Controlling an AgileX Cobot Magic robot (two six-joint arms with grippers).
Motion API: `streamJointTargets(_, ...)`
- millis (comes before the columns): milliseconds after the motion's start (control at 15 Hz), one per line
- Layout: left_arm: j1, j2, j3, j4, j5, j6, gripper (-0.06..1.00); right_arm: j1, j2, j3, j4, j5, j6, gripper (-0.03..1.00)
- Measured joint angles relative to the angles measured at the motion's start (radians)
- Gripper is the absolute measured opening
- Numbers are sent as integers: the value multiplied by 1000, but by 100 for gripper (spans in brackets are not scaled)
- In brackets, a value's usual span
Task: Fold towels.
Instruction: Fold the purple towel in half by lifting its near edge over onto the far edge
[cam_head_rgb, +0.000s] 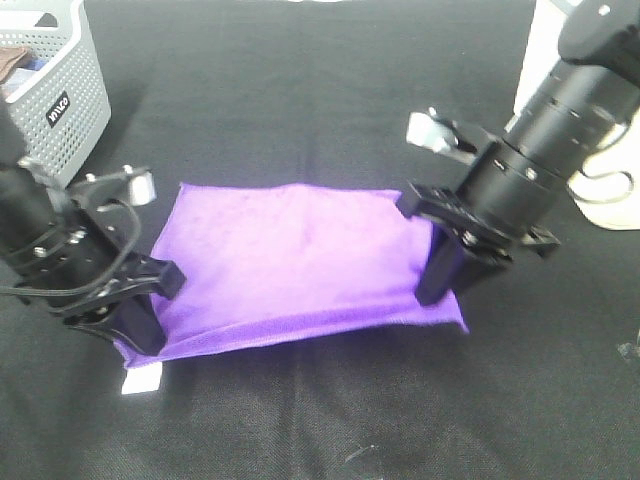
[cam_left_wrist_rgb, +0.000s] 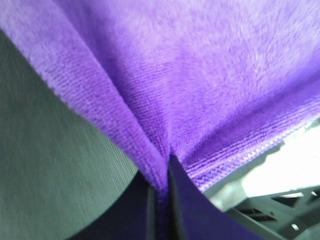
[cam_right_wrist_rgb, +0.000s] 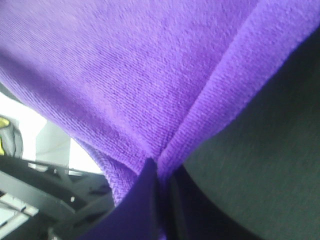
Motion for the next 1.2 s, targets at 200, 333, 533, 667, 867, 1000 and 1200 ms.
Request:
streamJointTargets(200,0,-12,3,0,-42,0,0,0,-8,2,-1,-37,1,0)
streamJointTargets(333,0,-12,-9,8,-87,0,0,0,-8,-28,-11,-89,3,0)
streamJointTargets(533,21,25,-108,36,-101,-9,0,0,41,-153,-51,-107,28,0)
streamJointTargets(667,63,96,-216,45,-94,-16,0,0,107,-271,-84,-107,58,0)
streamJointTargets(867,84,211,-414,85,-68,-17,0,0,212,-439,-136,-106,78,0)
streamJointTargets(1000,84,278,-523,106,-62,-17,0,0,268,-546,-185,-106,102,0)
streamJointTargets(1200,84,360,-651,144,-27,-17,0,0,336,-612,-250,-109,131,1)
